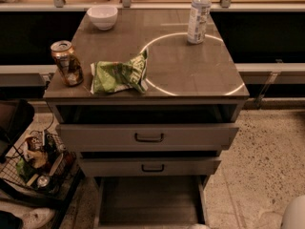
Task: Close bottom drawer
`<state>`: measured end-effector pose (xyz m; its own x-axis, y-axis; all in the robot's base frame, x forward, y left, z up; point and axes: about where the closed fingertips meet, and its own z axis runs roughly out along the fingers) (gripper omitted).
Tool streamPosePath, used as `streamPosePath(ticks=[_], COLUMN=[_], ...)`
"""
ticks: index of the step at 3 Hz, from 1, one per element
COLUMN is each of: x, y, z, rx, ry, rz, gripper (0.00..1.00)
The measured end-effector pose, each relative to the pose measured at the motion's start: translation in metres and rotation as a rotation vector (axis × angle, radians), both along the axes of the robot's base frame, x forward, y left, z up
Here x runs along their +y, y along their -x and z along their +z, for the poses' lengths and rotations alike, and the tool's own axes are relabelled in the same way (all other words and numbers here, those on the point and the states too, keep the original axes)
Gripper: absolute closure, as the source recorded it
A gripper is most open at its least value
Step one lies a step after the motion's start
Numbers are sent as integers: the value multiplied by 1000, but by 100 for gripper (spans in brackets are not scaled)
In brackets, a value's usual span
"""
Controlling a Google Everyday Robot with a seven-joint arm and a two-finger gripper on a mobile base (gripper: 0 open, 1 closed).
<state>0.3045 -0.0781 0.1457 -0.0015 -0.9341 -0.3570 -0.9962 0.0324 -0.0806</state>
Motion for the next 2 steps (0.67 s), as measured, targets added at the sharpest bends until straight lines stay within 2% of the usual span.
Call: streamPosePath(ticks=[1, 2], x=[3, 1], y=[-4, -24], z=[-6, -13], rx=[9, -9], ry=[-13, -24], rz=[-5, -5], gripper=[100, 100])
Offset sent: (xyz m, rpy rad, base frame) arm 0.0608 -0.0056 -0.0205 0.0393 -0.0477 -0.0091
